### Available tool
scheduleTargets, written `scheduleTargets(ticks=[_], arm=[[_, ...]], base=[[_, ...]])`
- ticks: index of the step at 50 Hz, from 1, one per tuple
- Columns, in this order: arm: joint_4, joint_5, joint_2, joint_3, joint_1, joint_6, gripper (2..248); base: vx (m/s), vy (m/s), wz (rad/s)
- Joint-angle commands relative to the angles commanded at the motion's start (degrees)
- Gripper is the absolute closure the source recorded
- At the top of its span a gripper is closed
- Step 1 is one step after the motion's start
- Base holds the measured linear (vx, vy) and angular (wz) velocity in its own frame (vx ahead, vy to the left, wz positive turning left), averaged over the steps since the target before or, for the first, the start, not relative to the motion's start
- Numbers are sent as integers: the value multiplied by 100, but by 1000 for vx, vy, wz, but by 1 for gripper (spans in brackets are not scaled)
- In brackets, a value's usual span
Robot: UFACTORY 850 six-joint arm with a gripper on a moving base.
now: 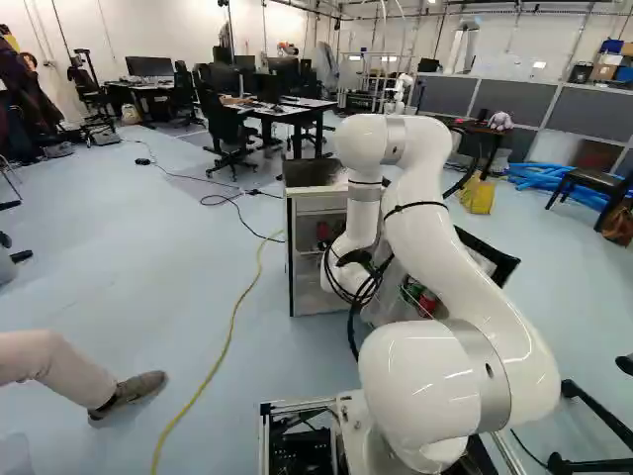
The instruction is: Grab a drink from the fridge
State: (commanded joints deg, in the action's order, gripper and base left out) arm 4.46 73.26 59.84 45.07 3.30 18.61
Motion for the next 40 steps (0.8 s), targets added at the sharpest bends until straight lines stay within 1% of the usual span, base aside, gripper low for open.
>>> scheduleTargets(ticks=[20,22,28,40], arm=[[-445,21,2,3,24,0,3],[-491,21,2,3,24,-34,3],[-623,22,2,3,24,-282,3],[-873,22,2,3,24,-971,3]], base=[[0,0,0],[0,0,0],[0,0,0],[0,0,0]])
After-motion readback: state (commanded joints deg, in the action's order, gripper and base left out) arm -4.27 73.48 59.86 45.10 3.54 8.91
